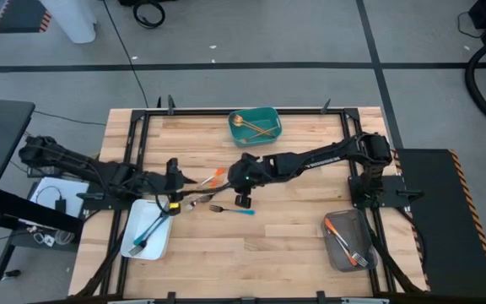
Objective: Sort silverware by color (type)
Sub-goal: Put the gold fork into the blue bin
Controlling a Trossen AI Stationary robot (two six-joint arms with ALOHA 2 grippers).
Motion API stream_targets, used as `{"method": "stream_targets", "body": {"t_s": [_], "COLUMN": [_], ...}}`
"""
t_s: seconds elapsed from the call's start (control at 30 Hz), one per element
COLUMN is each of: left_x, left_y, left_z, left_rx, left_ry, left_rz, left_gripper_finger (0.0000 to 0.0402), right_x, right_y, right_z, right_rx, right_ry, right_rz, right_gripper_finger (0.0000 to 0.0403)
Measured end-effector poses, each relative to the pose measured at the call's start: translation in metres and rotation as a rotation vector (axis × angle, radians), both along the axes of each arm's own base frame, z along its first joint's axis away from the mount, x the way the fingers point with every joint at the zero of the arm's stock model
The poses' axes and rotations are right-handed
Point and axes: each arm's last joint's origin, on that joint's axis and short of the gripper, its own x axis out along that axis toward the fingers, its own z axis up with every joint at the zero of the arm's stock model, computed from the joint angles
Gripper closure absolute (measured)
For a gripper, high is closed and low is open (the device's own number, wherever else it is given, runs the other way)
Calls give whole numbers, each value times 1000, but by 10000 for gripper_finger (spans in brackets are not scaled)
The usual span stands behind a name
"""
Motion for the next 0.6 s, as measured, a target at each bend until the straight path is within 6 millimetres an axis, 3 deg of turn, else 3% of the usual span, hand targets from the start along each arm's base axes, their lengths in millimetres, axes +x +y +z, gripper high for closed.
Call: {"method": "stream_targets", "body": {"t_s": [0.3, 0.6], "left_x": [16, 41], "left_y": [26, 34], "left_z": [-4, -21], "left_rx": [-96, -153], "left_ry": [50, 183], "left_rz": [123, 149], "left_gripper_finger": [260, 260], "right_x": [-3, -17], "right_y": [40, 60], "right_z": [-16, -41], "right_rx": [-83, -67], "right_ry": [-144, -241], "right_rz": [27, 43], "right_gripper_finger": [288, 288]}}
